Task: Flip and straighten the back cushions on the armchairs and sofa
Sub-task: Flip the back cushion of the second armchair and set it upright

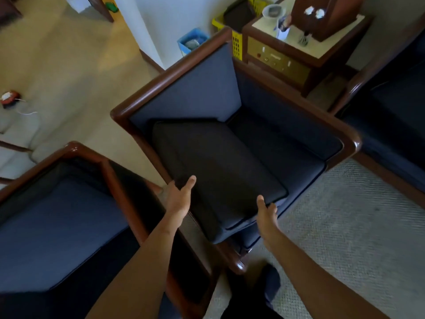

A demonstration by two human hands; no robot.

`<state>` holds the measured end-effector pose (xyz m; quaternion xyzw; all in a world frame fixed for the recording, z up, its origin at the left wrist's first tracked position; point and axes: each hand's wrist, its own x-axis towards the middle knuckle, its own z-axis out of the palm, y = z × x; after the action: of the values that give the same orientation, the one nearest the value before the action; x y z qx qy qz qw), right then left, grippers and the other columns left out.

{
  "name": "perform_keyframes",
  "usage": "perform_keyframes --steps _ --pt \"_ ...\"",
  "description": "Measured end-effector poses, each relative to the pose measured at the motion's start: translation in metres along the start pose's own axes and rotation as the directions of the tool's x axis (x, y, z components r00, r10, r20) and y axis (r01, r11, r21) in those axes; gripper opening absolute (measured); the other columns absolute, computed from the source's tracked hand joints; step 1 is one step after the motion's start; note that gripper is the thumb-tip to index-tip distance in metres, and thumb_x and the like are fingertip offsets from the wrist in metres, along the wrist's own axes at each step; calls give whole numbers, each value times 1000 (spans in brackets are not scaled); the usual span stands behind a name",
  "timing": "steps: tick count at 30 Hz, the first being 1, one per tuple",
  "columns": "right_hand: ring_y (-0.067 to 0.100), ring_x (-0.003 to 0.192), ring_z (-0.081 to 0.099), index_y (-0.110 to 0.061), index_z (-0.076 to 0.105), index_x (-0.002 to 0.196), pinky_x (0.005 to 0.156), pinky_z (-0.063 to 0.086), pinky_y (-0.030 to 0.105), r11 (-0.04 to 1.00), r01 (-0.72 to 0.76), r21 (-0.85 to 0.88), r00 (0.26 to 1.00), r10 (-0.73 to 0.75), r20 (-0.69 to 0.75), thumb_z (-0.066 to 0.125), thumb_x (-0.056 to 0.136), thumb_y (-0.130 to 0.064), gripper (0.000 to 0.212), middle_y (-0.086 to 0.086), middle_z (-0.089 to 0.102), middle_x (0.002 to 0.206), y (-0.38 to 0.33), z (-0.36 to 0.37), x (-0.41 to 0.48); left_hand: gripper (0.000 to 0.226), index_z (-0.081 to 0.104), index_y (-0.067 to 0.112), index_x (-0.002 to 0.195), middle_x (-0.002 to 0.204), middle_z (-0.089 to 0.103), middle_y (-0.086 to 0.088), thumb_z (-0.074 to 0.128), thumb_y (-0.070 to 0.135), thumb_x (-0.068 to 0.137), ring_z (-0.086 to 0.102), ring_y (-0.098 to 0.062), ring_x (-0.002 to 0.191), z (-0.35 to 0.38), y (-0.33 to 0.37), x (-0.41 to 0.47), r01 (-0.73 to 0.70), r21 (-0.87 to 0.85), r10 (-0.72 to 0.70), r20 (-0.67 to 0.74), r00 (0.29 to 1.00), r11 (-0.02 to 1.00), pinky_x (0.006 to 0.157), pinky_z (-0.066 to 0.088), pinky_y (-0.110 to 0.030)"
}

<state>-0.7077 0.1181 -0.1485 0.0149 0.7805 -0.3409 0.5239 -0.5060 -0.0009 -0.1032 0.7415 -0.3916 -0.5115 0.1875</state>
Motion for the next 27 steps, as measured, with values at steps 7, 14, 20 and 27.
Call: perform_keyframes --steps 7,14,20,27 --pt "45 139 43 -23 36 158 109 36 74 756 -453 472 887 329 325 65 83 -76 97 14 43 157 8 21 21 115 27 18 164 145 58 1 95 41 75 58 -23 128 20 2 31 145 -208 -151 -14 988 967 102 48 -35" --pt "42 119 57 -20 53 135 104 48 63 754 -436 492 899 336 281 72 82 -68 73 16 59 132 -5 3 26 124 10 25 168 148 51 -2 92 34 76 52 -25 117 33 23 26 235 -222 -231 42 972 946 91 47 -45" --pt "39 105 63 -19 58 129 90 55 53 795 -361 488 933 304 194 69 91 -54 53 20 60 130 -73 -65 32 154 -33 41 159 147 54 -7 92 48 69 59 -35 125 89 88 2 242 -155 -227 110 968 958 102 54 -61" --pt "30 128 52 -23 49 149 107 46 51 988 140 -59 989 -136 66 48 101 -61 62 3 52 146 -161 -137 39 150 -42 51 150 155 47 -16 84 71 71 59 -38 126 166 163 -24 43 36 -45 59 997 998 62 68 -47"
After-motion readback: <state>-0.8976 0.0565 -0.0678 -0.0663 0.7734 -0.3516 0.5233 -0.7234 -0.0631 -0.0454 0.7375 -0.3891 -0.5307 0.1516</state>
